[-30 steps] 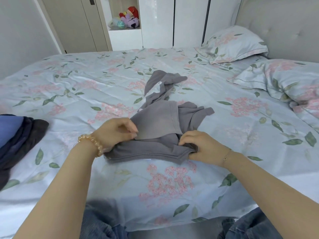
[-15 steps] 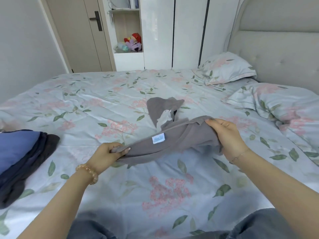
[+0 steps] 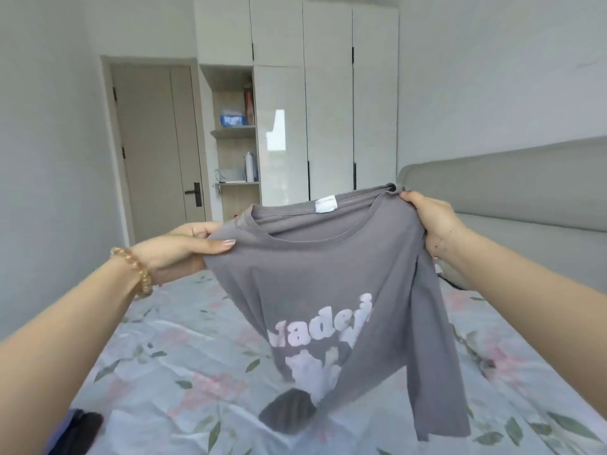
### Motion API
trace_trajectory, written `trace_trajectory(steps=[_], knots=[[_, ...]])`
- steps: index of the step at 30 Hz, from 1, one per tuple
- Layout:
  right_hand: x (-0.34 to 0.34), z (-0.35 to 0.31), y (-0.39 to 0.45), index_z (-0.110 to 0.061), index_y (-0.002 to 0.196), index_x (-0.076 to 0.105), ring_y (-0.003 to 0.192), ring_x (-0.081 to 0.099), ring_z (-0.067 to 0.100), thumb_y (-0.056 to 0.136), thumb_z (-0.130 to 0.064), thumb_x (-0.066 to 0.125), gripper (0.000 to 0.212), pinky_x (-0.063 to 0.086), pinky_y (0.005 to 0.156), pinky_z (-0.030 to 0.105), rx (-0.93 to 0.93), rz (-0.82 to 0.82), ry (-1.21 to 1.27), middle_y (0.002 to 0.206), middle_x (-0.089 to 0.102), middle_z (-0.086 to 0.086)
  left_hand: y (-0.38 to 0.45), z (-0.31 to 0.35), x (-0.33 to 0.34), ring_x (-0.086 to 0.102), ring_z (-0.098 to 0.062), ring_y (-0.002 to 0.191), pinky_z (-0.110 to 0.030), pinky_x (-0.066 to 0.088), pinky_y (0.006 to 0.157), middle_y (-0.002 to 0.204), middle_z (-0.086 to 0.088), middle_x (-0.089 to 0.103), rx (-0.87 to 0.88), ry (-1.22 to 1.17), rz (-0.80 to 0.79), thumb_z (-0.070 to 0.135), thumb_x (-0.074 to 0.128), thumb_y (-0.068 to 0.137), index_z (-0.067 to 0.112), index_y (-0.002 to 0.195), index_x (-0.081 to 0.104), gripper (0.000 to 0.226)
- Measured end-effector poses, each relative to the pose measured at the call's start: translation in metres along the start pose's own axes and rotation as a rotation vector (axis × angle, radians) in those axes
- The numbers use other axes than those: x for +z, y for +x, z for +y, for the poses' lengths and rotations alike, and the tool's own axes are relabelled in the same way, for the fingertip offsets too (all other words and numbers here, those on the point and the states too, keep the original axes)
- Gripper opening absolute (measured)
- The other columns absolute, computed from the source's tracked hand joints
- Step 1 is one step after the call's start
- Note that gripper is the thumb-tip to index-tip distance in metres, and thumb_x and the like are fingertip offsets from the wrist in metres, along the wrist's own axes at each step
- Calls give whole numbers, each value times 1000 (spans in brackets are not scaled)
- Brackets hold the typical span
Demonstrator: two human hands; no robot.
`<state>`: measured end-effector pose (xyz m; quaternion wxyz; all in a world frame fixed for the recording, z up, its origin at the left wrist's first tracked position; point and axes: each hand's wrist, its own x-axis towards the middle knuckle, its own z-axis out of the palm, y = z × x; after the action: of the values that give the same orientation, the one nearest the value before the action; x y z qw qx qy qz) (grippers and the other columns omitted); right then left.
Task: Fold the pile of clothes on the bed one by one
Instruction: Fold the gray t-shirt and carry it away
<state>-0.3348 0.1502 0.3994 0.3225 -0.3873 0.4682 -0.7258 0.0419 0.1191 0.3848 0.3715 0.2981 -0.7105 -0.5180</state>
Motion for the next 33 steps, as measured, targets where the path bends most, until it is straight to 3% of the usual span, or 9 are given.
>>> trace_trajectory(steps=[6, 11, 14, 17, 19, 21, 24, 29, 33], knots=[[-15, -58, 23, -16, 87, 70, 74, 62, 13, 79, -27, 76, 15, 51, 73, 26, -81, -19, -67, 83, 68, -2, 33, 62, 8, 65, -9, 92, -21, 49, 79, 108, -2, 72, 52, 244, 319, 62, 88, 37, 11, 104, 74, 85], [-45, -41, 54, -10, 92, 71, 81, 62, 17, 79, -19, 78, 17, 50, 73, 25, -77, -31, -196, 89, 68, 5, 89, 63, 23, 50, -8, 65, -20, 32, 55, 79, -1, 62, -22, 488, 599, 24, 75, 81, 3, 92, 74, 23], [-60, -19, 74, -4, 99, 70, 89, 59, 21, 81, -14, 77, 22, 47, 80, 29, -19, 52, -190, 96, 65, 8, 137, 52, 50, 53, -13, 49, -20, 45, 41, 73, -5, 55, -243, 283, 562, 10, 64, 90, 8, 93, 63, 4], [-79, -17, 101, -4, 108, 69, 91, 55, 22, 83, -12, 75, 27, 44, 84, 28, 20, 201, -115, 100, 63, 8, 190, 53, 90, 63, -24, 84, -38, 60, 73, 108, -6, 57, -248, -154, 572, 2, 52, 96, 7, 108, 57, 14], [-94, -42, 119, -6, 106, 69, 90, 55, 20, 84, -11, 73, 23, 44, 83, 28, -5, 274, 4, 99, 62, 8, 223, 74, 119, 59, -24, 111, -41, 44, 103, 126, -1, 56, -125, -206, 532, 8, 46, 100, 16, 111, 56, 17], [-111, -77, 135, -11, 94, 67, 85, 53, 17, 85, -13, 72, 10, 43, 76, 26, -112, 334, 83, 95, 59, 5, 253, 105, 142, 51, -19, 125, -42, 23, 115, 132, 2, 55, 27, -244, 443, 14, 43, 101, 25, 118, 50, 22], [-136, -135, 152, -9, 74, 60, 76, 48, 15, 82, -18, 73, 18, 40, 65, 25, -354, 344, 74, 80, 55, 4, 284, 154, 160, 46, -15, 121, -37, 24, 108, 127, 2, 56, 168, -375, 296, 20, 45, 101, 27, 108, 54, 14], [-151, -180, 147, -1, 95, 66, 81, 55, 18, 83, -26, 70, 28, 46, 77, 34, -569, 192, -89, 89, 60, 11, 296, 174, 156, 53, -12, 98, -25, 42, 85, 100, 8, 59, 327, -429, 183, 23, 44, 101, 29, 94, 57, 16], [-128, -146, 115, -8, 95, 65, 75, 50, 17, 88, -27, 66, 21, 41, 65, 28, -542, 94, -321, 84, 55, 8, 288, 121, 124, 57, -21, 112, -31, 43, 97, 106, 3, 62, 202, -470, 227, 18, 49, 96, 23, 100, 58, 11]])
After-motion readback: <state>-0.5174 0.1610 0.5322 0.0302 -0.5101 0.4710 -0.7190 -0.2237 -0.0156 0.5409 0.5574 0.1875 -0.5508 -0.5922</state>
